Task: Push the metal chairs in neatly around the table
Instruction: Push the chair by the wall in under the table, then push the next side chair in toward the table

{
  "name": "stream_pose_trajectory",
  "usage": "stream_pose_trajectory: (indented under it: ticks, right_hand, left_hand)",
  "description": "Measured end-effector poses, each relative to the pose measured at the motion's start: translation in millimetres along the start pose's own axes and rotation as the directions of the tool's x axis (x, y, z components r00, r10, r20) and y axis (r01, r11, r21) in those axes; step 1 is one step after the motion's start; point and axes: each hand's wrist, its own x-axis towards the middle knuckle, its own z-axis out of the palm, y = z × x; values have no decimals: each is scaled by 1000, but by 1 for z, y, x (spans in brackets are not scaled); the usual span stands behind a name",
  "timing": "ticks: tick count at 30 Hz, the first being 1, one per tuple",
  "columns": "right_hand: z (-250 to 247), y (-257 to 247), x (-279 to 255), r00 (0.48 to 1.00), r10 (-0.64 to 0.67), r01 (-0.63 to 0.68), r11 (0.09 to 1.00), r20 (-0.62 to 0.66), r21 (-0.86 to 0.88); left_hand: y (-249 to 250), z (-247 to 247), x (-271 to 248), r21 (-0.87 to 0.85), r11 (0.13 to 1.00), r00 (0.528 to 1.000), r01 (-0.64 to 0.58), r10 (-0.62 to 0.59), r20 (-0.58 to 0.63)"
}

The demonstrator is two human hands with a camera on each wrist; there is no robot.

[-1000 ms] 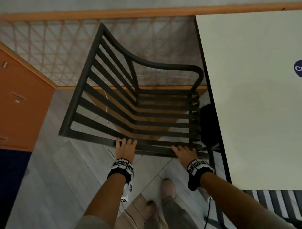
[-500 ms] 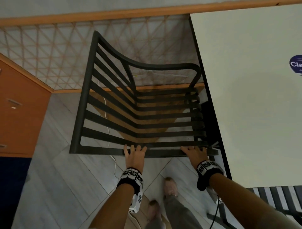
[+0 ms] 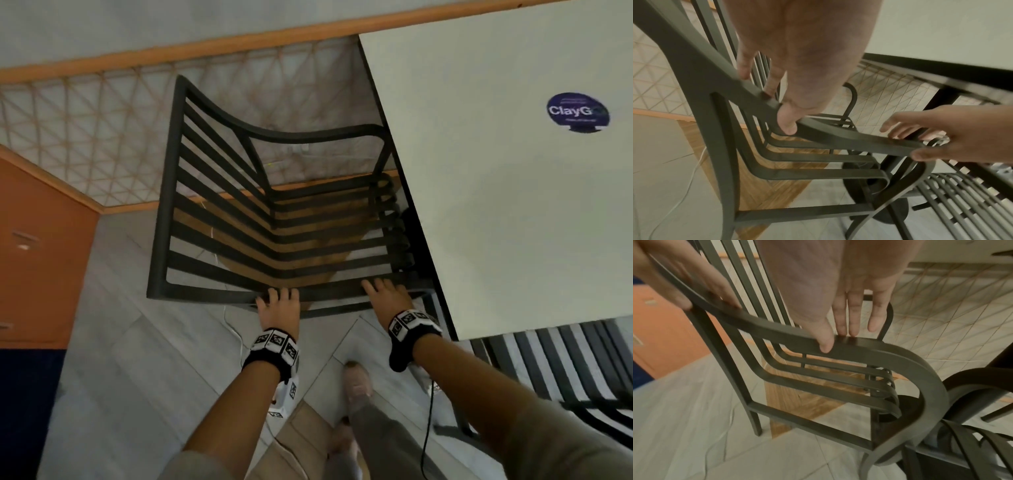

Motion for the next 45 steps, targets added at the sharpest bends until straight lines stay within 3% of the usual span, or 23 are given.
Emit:
stream_pose_trajectory:
  ticks: [4,8,11,14,20,24,28,30,36,45]
  right_hand:
    - [-23,-19,-51,999,-23,31,982,-45,187]
    - [-59,-8,-132,988,-149,150,929,-29,337]
    - [-85,28,-203,966,-214,252,903,-144,349]
    - [-106,87,-267,970,-115,189,912,-215,365]
    - [-95,239,-362,955,139,-38,932,-260,360]
    - [-75,345,-423,944,211,-123,938,-253,324]
    - [-61,457,-489,923,281,-192,928,-262,320]
    - [-61,480,-496,912,311,-227,926,-268,302]
    - [-61,627,-515,909,346,-290,926,-233,242]
    - [-80,812,-445,941,267,-231,956,-207,180]
  left_hand:
    - [12,-26,-36,-39,996,996,-84,84,-21]
    - [26,-61,-74,-90,972,976,-219,215,-46]
    - [53,-89,-103,-152,933,945,-327,320,-71]
    - [100,-117,-130,-202,866,888,-458,438,-137]
    - [260,-157,-180,-180,776,797,-604,585,-152]
    - [389,-178,-223,-203,703,730,-682,674,-116]
    - [521,-200,-266,-248,644,686,-724,711,-157]
    - [546,-207,-268,-255,633,676,-731,722,-146]
    - [683,-226,-268,-281,617,668,-735,730,-142]
    - [856,-234,-189,-337,672,699,-660,713,54]
